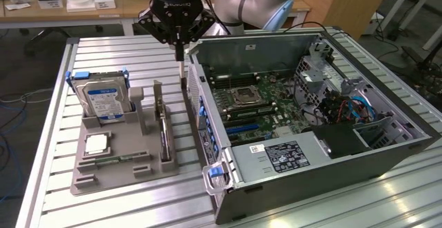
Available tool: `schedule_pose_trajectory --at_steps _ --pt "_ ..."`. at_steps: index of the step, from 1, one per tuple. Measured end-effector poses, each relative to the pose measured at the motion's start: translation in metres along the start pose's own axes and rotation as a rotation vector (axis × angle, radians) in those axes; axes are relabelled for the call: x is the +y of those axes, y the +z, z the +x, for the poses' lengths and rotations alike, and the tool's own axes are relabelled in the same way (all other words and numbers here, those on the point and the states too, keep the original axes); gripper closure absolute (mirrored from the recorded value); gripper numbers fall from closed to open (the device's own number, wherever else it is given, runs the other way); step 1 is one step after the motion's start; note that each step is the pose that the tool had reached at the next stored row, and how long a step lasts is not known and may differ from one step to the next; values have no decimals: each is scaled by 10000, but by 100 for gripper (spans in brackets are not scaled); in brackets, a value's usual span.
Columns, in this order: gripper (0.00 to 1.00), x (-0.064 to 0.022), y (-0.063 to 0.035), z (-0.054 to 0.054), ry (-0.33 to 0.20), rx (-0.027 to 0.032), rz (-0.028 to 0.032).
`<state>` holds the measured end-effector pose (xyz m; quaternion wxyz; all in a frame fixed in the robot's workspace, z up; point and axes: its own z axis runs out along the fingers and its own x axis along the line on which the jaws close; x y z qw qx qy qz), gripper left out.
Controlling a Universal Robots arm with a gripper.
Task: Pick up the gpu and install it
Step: 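Reach for the gpu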
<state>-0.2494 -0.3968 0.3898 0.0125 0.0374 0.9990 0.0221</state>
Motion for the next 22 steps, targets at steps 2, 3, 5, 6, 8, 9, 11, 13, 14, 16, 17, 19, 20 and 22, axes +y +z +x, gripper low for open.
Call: schedule_pose_trajectory --at_steps 2,3,5,6,8,9,11,13,14,16,17,19,20,22 --pt "89 -2 -1 22 0 1 0" --pt "89 -2 -1 32 0 0 -1" --pt "89 -4 -1 51 0 0 0" --pt "89 -5 -2 63 0 1 0" --pt "89 -7 -2 94 0 -1 0" --pt "89 -8 -2 111 0 -1 0" --pt "89 -10 -2 140 0 -2 -1" --pt "89 -13 -3 166 -1 -2 0" --pt "89 -14 -3 178 -1 -3 0" --pt "89 -15 -3 202 -1 -4 -1" --pt "89 -16 -4 213 0 -3 -1" --pt "89 -17 -4 232 0 -3 -1" --pt "89 -18 -4 241 0 -3 -1" --pt "89 -18 -4 249 -1 -4 -1"
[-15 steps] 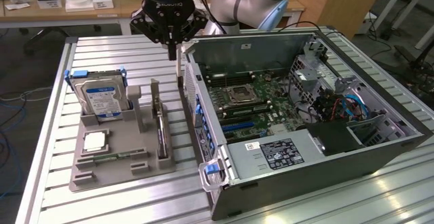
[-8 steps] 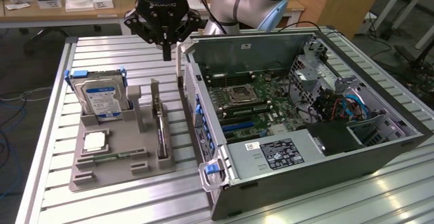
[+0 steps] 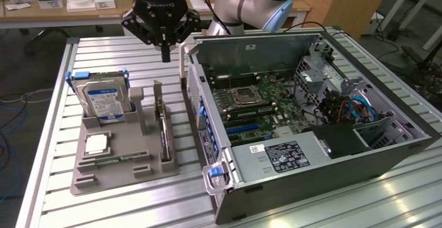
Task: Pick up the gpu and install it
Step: 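Reach for the gpu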
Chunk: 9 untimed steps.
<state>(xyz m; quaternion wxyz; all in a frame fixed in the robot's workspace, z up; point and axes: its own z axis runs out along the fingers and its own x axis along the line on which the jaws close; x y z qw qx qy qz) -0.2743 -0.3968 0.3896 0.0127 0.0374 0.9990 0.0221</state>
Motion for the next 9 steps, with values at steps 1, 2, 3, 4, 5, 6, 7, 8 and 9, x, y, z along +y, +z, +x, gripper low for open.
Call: schedule_pose_trajectory --at_steps 1,2,3,4,5,6,7,8,9 --pt "89 0 0 0 -1 0 1" --pt "89 0 0 0 -1 1 0" --pt "89 0 -1 1 0 1 1" --pt "89 0 0 1 0 1 0" --pt "89 0 0 1 0 0 1" --pt "89 0 0 2 0 0 0" --pt "89 -1 0 5 1 1 1" --pt "89 -1 0 10 3 0 1" --pt "89 -1 0 16 2 1 1"
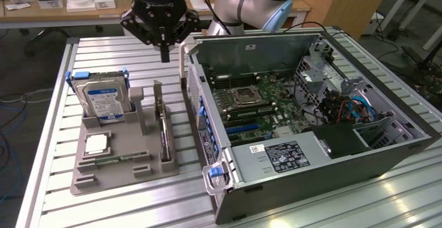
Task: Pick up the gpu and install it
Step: 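Reach for the gpu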
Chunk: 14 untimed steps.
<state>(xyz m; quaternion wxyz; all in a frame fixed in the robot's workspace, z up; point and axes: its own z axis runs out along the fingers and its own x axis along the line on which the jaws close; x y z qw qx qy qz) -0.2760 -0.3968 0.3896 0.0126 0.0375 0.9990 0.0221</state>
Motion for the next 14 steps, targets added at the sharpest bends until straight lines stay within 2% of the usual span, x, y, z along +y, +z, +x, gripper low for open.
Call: schedule_pose_trajectory --at_steps 14 --pt "89 -2 1 20 -2 -1 -1"
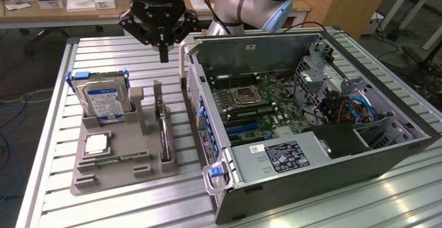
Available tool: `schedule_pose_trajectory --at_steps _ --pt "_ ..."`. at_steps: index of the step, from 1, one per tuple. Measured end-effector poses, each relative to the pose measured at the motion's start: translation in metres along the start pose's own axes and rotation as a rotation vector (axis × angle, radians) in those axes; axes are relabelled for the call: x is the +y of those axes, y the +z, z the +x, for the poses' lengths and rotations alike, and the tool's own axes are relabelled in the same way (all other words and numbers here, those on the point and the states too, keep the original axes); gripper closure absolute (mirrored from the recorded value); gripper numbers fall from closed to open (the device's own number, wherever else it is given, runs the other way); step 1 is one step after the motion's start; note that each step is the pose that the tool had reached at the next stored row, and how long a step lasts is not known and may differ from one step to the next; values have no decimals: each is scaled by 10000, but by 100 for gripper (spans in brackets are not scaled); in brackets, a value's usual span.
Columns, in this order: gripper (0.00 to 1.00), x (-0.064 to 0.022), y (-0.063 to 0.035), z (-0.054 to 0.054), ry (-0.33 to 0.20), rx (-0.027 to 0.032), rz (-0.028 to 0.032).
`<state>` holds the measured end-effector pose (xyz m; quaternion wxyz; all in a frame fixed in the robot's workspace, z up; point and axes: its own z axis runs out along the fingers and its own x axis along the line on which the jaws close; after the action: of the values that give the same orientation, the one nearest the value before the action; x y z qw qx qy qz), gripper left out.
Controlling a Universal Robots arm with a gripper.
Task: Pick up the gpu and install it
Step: 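Reach for the gpu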
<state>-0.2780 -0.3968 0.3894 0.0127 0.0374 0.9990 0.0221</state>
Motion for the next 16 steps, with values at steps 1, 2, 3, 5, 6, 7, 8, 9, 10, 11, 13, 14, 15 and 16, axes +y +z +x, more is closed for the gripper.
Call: schedule_pose_trajectory --at_steps 1,2,3,5,6,7,8,9,10,11,13,14,15,16 --pt "89 0 0 0 0 0 0" --pt "89 0 0 0 0 0 0" --pt "89 0 0 0 0 0 0" --pt "89 0 0 5 1 -1 0" --pt "89 -1 0 17 3 -1 0" --pt "89 -2 0 29 2 -1 0" --pt "89 -3 0 33 0 0 0" --pt "89 -3 0 33 -1 -1 1" --pt "89 -3 0 33 -1 0 0" --pt "89 -3 0 34 -1 0 0" --pt "89 -3 0 34 0 -1 0" --pt "89 -3 0 35 0 0 0" --pt "89 -3 0 35 0 -1 0" --pt "89 -3 0 36 -1 -1 1"
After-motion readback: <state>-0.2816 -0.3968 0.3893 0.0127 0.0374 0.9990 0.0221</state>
